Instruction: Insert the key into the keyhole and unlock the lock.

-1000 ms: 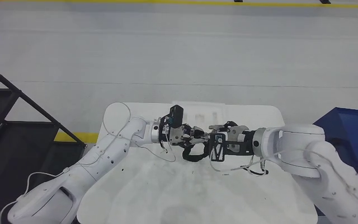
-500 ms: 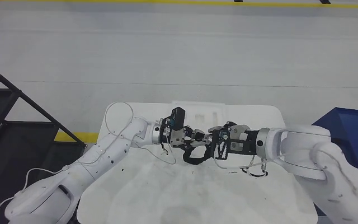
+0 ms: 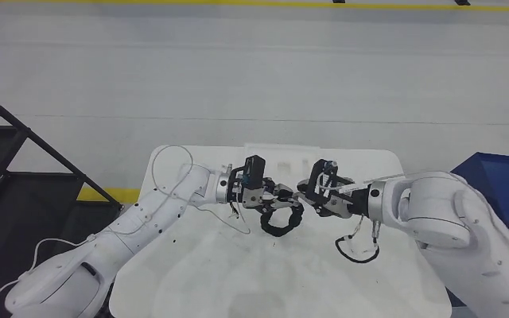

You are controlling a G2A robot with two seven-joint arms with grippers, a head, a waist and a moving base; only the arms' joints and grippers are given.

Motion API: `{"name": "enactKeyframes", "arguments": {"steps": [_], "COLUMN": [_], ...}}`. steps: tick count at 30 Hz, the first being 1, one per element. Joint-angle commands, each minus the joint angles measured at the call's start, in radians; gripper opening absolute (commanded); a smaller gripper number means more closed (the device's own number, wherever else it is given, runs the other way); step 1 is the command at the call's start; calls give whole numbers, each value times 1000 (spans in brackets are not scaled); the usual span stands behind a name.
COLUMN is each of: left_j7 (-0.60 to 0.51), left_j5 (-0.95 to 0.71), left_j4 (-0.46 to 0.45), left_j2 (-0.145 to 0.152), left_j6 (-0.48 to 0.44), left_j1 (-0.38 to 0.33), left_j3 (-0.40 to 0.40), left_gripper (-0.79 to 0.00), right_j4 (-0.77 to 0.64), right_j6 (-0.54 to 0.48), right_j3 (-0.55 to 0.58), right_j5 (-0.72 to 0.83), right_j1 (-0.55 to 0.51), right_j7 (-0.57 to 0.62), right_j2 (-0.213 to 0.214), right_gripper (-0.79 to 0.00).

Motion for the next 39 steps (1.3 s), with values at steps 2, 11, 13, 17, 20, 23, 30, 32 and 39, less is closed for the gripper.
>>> {"name": "enactKeyframes", "arguments": {"steps": [2,11,13,17,20,23,30,32,39], "left_j7": [18,31,30,25,18,19,24,8,-1], "left_j5": [45,113,121,120,88,27,-120,-131,-137], "left_j4": [-14,-31,-33,-28,-13,8,44,44,-7], "left_j2": [0,-3,-3,-5,-7,-11,-15,-14,-14], "left_j6": [18,40,42,37,32,27,41,56,32], "left_j1": [8,32,36,47,60,76,113,120,147], "left_j3": [-14,-46,-54,-67,-79,-93,-146,-163,-195], "left_gripper": [-785,-785,-785,-785,-785,-785,-785,-785,-785], "right_j4": [9,13,13,8,1,-12,5,18,104], "right_j6": [73,220,239,268,265,250,124,75,-4], "right_j3": [5,13,13,14,26,55,120,115,52], "right_j5": [65,149,157,159,139,100,10,-1,-51], "right_j1": [-13,-35,-38,-43,-50,-73,-188,-206,-173], "right_j7": [16,39,36,15,-28,-96,-272,-263,-313], "right_j2": [1,1,1,0,0,3,12,14,5], "right_gripper": [-785,-785,-785,0,0,0,0,0,0]}}
